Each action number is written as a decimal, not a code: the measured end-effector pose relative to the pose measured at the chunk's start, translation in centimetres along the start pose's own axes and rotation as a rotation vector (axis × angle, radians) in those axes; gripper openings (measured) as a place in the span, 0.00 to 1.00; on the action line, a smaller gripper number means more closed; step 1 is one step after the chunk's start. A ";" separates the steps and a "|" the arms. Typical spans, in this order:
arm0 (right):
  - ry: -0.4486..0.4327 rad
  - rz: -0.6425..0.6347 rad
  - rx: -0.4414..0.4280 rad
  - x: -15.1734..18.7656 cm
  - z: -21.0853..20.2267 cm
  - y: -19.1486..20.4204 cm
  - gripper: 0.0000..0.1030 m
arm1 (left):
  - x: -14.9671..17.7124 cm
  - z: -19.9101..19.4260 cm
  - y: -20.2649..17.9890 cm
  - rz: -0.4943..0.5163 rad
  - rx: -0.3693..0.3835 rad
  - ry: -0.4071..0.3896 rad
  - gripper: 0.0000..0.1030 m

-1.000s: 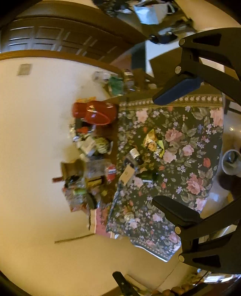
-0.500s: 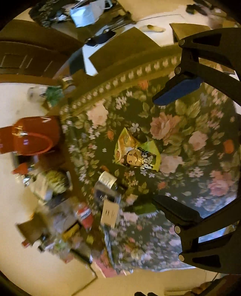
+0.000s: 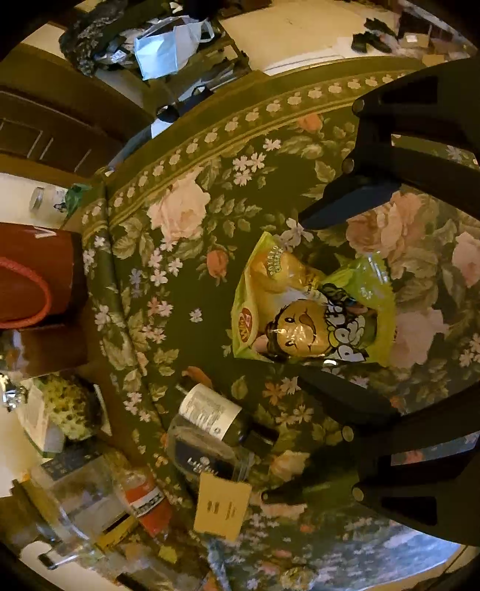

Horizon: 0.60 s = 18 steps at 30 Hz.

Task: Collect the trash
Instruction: 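Grasp the yellow-green chip bag with the right tool while the left tool grasps the foil ball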

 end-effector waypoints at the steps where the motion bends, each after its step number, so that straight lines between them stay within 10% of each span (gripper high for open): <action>1: 0.011 0.002 -0.004 0.0 0.3 0.0 0.70 | 0.0 0.5 0.1 -0.004 -0.001 0.006 0.78; 12: -0.008 -0.027 -0.041 -0.5 0.1 -1.1 0.22 | 0.2 2.9 -0.4 0.009 -0.065 0.043 0.51; 18: -0.032 -0.003 -0.103 -0.3 -1.3 -1.9 0.19 | 0.6 1.2 -1.1 -0.014 -0.064 0.019 0.49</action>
Point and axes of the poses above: each gripper's, at about its wrist camera, not at the fingertips, and z roughly the way its jaws point, y to its left, x to its underside, the point moved 5 cm from there along z, roughly the way its jaws point, and after that the axes turned 4 degrees about -z, right-handed, at the moved point
